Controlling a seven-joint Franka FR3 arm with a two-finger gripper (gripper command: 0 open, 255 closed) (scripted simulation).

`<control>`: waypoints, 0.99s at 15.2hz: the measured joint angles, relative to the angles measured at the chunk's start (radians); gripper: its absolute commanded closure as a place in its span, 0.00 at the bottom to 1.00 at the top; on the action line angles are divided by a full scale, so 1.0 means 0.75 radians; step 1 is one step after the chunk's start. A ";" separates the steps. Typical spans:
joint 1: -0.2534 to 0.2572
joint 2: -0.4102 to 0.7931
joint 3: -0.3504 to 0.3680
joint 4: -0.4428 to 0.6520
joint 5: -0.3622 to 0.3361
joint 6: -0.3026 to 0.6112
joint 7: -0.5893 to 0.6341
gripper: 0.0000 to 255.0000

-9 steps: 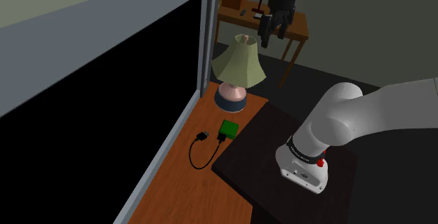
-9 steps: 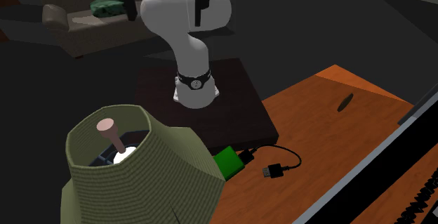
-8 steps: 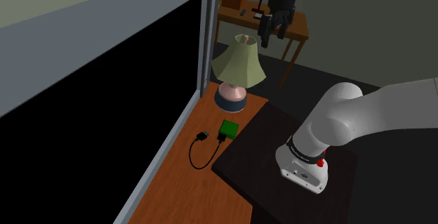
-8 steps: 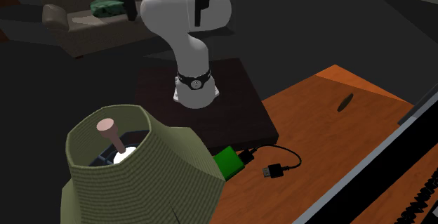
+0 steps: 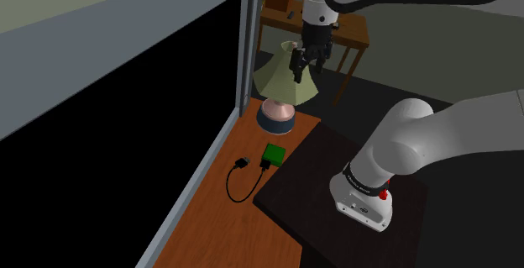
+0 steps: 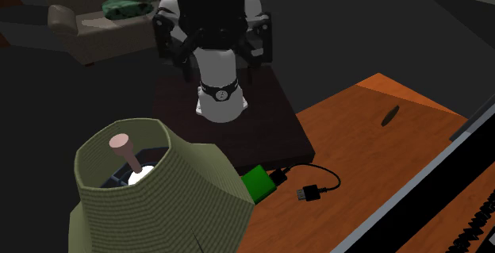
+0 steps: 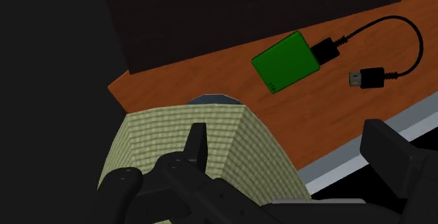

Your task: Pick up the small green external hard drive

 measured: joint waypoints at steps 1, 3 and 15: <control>0.007 0.003 0.008 -0.033 0.022 0.037 0.020 0.00; 0.022 0.033 0.022 -0.101 0.065 0.136 0.054 0.00; 0.147 0.422 0.082 -0.312 0.363 0.758 0.143 0.00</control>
